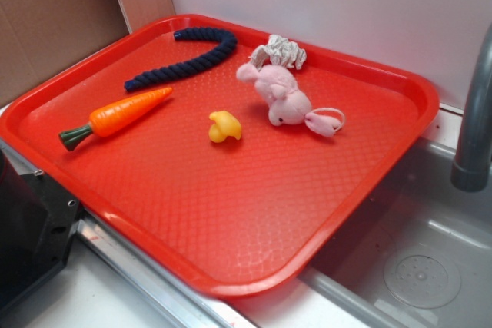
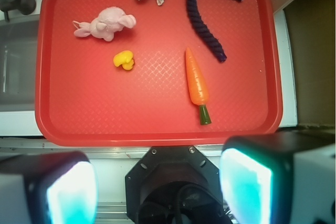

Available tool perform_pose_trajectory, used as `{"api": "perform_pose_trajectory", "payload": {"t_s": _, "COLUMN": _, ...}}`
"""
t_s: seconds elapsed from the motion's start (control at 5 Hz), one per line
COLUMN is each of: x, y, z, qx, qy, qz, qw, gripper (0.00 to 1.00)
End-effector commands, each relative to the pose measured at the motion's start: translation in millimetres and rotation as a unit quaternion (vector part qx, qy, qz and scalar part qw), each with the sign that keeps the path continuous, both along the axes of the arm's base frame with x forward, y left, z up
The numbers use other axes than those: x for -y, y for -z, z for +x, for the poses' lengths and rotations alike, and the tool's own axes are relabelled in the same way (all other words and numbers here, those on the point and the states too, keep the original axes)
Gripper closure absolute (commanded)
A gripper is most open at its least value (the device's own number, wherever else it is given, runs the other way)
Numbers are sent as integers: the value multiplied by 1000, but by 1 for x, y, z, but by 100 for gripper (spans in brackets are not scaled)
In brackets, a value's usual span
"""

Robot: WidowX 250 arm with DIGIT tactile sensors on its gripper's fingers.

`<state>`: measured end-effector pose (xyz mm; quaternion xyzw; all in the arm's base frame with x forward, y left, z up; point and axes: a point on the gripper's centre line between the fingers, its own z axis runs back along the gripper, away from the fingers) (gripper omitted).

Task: Grab the yellow duck.

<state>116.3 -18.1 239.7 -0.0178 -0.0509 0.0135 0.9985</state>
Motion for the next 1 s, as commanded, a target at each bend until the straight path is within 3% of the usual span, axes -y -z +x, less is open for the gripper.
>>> {"api": "perform_pose_trajectory", "payload": {"t_s": 0.0, "x": 0, "y": 0, "z": 0, "qx": 0, "qy": 0, "qz": 0, "qw": 1000, "gripper": 0}}
{"api": "perform_pose_trajectory", "payload": {"t_s": 0.4, "x": -1, "y": 5, "z": 9, "qx": 1, "qy": -20, "qz": 8, "qw": 1000, "gripper": 0}}
{"api": "perform_pose_trajectory", "payload": {"t_s": 0.6, "x": -1, "y": 15, "z": 18, "qx": 21, "qy": -57, "qz": 7, "qw": 998, "gripper": 0}}
{"api": "perform_pose_trajectory", "payload": {"t_s": 0.8, "x": 2, "y": 41, "z": 43, "qx": 28, "qy": -96, "qz": 1, "qw": 995, "gripper": 0}}
